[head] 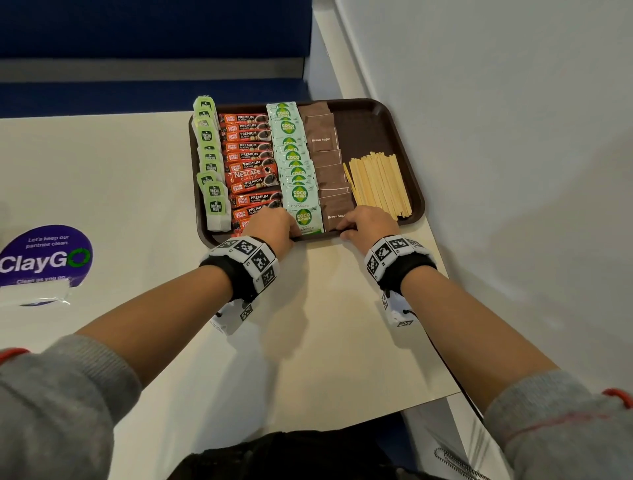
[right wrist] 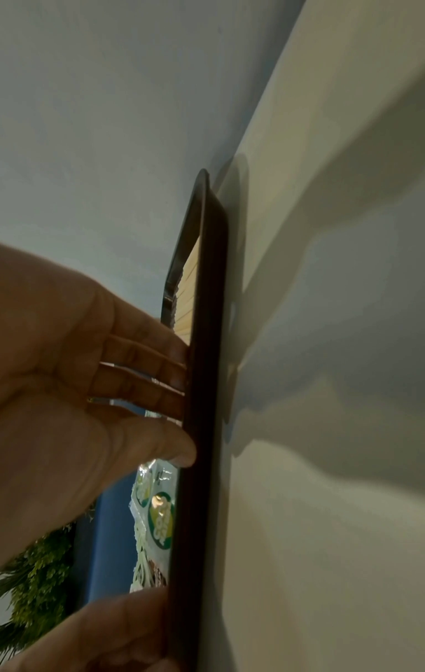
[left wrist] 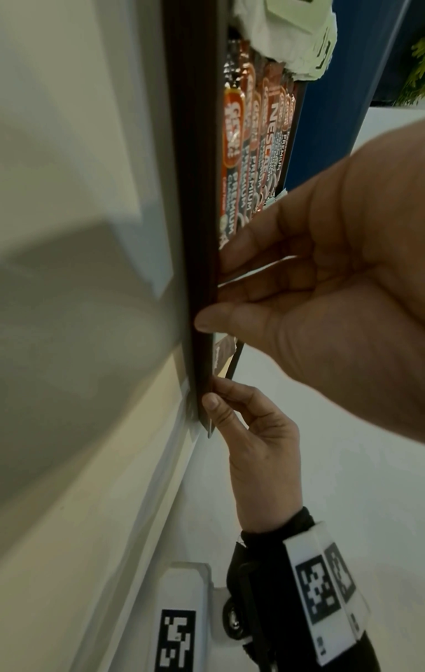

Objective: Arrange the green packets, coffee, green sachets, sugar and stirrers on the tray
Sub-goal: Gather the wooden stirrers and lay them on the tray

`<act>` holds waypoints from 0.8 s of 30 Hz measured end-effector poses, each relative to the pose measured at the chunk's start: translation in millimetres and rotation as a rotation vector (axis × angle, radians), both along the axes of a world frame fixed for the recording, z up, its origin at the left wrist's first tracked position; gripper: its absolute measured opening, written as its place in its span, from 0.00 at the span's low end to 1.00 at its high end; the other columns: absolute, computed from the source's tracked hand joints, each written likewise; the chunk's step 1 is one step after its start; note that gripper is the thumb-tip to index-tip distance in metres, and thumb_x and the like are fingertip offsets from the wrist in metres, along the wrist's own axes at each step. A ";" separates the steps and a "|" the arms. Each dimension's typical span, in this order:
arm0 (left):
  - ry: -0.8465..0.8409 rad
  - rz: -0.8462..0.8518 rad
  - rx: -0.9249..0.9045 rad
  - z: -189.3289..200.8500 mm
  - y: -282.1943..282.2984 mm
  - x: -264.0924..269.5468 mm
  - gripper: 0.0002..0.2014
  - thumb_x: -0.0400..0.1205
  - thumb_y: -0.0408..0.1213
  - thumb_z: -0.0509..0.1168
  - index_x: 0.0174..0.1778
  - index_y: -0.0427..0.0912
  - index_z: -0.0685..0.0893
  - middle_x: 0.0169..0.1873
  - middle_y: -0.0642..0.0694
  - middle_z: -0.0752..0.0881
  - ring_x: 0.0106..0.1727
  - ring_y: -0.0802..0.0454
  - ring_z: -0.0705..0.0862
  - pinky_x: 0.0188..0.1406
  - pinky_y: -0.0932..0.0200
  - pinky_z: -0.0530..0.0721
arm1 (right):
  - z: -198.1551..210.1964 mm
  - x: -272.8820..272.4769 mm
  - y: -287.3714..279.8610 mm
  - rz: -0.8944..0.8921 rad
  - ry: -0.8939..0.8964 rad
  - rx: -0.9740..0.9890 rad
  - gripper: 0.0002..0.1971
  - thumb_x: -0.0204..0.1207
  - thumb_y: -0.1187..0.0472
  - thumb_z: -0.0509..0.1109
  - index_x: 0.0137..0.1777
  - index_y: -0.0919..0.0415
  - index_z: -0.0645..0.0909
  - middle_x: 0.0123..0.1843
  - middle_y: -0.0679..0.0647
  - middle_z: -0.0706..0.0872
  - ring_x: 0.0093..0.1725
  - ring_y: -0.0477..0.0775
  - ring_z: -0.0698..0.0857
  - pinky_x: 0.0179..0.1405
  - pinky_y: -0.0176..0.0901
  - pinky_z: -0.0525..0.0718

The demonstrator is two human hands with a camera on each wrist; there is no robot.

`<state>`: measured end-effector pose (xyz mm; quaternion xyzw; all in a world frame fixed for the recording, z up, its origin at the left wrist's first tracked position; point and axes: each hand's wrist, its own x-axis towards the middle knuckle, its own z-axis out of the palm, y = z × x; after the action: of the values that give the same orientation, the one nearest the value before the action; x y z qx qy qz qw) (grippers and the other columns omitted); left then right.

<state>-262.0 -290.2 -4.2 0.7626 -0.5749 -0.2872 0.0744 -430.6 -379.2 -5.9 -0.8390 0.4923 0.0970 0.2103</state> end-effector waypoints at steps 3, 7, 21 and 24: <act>-0.009 -0.004 0.001 -0.8 0.5 -0.3 0.14 0.80 0.30 0.66 0.58 0.47 0.88 0.58 0.43 0.87 0.59 0.42 0.84 0.63 0.52 0.81 | -0.5 0.3 0.8 0.004 0.004 -0.005 0.10 0.78 0.58 0.69 0.58 0.50 0.86 0.59 0.51 0.84 0.60 0.56 0.81 0.56 0.46 0.79; -0.017 -0.019 -0.003 -0.9 0.4 -0.1 0.14 0.81 0.30 0.65 0.59 0.46 0.88 0.58 0.42 0.87 0.60 0.42 0.84 0.64 0.51 0.81 | -0.6 0.8 0.4 0.003 -0.001 -0.004 0.10 0.78 0.58 0.69 0.56 0.50 0.86 0.59 0.51 0.84 0.60 0.56 0.81 0.57 0.47 0.80; -0.033 -0.033 -0.005 1.0 -2.4 1.4 0.13 0.80 0.30 0.66 0.58 0.46 0.89 0.57 0.43 0.87 0.59 0.42 0.83 0.61 0.54 0.80 | -1.2 1.8 -1.7 -0.010 -0.016 -0.016 0.09 0.77 0.59 0.70 0.55 0.51 0.87 0.58 0.51 0.85 0.59 0.56 0.82 0.54 0.44 0.79; -0.026 -0.027 0.001 -0.1 -1.9 1.7 0.14 0.80 0.30 0.66 0.58 0.47 0.89 0.57 0.43 0.88 0.59 0.42 0.84 0.60 0.54 0.80 | -1.5 2.0 -1.0 -0.012 -0.012 -0.018 0.09 0.77 0.59 0.70 0.55 0.51 0.87 0.58 0.52 0.85 0.59 0.56 0.82 0.54 0.44 0.79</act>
<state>-260.3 -292.1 -4.3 0.7586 -0.5858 -0.2782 0.0628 -428.5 -380.1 -7.4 -0.8385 0.4969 0.0865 0.2062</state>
